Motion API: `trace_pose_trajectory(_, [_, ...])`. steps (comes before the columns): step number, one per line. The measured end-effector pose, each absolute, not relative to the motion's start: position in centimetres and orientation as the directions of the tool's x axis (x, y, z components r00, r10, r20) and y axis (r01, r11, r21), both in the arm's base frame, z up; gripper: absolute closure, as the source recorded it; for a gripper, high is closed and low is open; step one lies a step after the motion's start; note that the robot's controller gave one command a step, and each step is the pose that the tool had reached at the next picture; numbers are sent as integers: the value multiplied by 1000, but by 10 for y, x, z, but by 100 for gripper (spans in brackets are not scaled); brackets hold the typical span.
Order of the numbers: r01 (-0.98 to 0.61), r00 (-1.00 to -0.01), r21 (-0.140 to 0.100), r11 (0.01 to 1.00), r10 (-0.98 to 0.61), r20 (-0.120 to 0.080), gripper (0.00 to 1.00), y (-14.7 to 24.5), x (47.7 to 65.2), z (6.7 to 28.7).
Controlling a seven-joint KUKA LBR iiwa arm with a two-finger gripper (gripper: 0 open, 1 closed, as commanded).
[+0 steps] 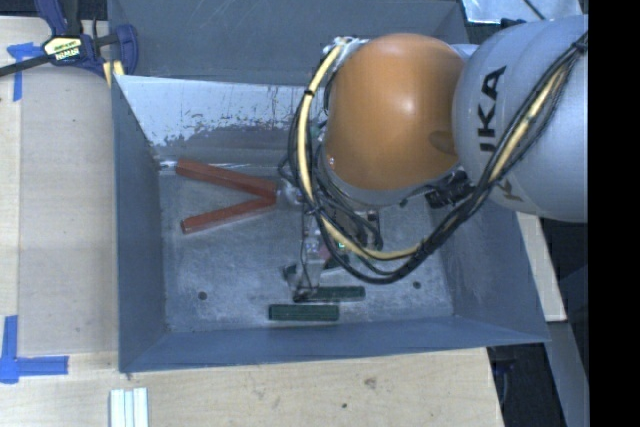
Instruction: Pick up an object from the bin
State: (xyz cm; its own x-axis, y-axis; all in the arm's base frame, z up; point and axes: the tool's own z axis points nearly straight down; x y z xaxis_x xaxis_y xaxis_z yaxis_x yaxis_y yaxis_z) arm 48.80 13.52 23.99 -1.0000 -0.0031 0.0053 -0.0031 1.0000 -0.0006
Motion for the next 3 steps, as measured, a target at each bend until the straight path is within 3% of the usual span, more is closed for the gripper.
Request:
trace_pose_trajectory(1, [0,-1000,1,1000,0,-2,0,135,490,244])
trace_pose_trajectory(2, [117,-993,4,993,117,-10,0,99,496,202])
trace_pose_trajectory(3, [4,-1000,-1,1000,4,1,0,69,496,167])
